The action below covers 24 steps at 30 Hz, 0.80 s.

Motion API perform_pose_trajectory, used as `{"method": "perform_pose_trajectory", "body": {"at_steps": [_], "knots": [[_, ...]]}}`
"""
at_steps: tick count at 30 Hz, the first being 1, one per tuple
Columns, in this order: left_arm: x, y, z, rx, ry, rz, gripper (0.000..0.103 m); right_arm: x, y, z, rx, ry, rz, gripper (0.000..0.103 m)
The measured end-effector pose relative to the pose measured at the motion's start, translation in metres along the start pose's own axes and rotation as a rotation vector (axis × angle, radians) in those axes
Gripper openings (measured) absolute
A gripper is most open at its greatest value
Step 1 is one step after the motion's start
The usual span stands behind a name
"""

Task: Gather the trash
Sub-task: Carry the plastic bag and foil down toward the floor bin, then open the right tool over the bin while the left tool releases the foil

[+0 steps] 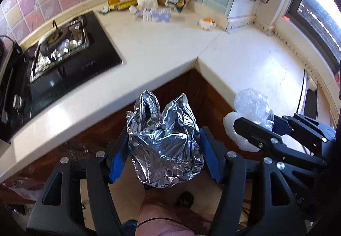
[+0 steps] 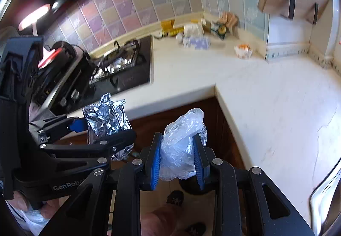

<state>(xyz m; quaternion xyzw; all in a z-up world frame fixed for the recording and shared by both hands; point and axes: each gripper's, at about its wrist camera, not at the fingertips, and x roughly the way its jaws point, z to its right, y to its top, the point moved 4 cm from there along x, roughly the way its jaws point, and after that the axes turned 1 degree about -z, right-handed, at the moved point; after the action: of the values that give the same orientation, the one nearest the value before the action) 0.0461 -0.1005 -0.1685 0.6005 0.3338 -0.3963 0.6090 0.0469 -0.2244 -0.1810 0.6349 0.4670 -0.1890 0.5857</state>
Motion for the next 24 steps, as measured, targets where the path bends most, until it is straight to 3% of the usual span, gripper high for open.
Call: {"method": "perform_pose_trajectory", "body": {"at_steps": [6,11,24], "knots": [[0.048,-0.027,-0.014,-0.007,0.007,-0.105,0.061,0.057,-0.045,0.009,0.053,0.001,-0.130,0.027],[0.110,-0.048,-0.023,0.000,-0.013,-0.178,0.061,0.122,-0.082,0.030,0.117,-0.022,-0.225,0.027],[0.312,-0.097,-0.048,0.005,-0.125,-0.272,0.061,0.309,-0.187,0.094,0.249,-0.103,-0.307,0.028]]}}
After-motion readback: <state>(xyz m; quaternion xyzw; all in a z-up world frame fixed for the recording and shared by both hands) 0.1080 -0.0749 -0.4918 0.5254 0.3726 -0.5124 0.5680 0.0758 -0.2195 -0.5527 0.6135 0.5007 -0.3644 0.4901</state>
